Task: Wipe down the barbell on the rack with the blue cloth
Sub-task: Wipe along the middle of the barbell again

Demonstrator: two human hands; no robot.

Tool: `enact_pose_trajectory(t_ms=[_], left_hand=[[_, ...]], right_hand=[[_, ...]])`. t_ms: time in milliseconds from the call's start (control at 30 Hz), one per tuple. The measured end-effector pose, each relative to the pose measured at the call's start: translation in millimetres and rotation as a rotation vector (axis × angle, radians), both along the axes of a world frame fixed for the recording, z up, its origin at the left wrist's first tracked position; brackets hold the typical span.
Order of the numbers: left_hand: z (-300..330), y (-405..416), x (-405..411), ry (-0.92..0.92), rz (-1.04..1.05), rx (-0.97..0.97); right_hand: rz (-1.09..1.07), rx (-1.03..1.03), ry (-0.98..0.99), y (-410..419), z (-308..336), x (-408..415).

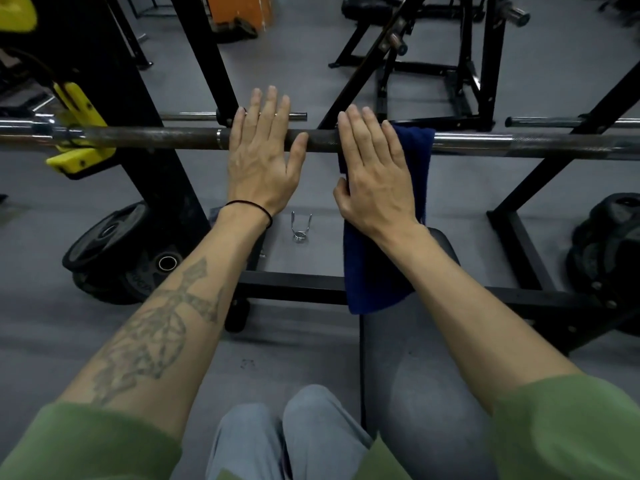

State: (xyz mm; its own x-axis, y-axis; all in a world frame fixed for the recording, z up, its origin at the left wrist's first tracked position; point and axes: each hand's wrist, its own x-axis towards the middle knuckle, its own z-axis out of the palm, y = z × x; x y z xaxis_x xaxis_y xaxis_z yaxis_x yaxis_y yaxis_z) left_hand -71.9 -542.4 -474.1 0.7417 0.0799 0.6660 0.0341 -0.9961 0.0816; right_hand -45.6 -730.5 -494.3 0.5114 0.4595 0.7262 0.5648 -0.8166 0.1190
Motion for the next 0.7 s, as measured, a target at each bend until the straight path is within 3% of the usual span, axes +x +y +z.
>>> enact_pose_trajectory(t_ms=[133, 333, 500, 700], left_hand=[[-2, 3, -1, -0.015, -0.004, 0.008], [-2, 0, 4, -0.053, -0.016, -0.012], [-2, -5, 5, -0.077, 0.02, -0.018], [-5, -3, 6, -0.09, 0.02, -0.006]], right_hand=[[-0.01, 0.06, -0.005, -18, -3, 2], [-0.205, 0.208, -0.045, -77, -10, 16], [-0.288, 0.404, 0.003, -47, -9, 11], [-0.139, 0.229, 0.053, 26, -3, -2]])
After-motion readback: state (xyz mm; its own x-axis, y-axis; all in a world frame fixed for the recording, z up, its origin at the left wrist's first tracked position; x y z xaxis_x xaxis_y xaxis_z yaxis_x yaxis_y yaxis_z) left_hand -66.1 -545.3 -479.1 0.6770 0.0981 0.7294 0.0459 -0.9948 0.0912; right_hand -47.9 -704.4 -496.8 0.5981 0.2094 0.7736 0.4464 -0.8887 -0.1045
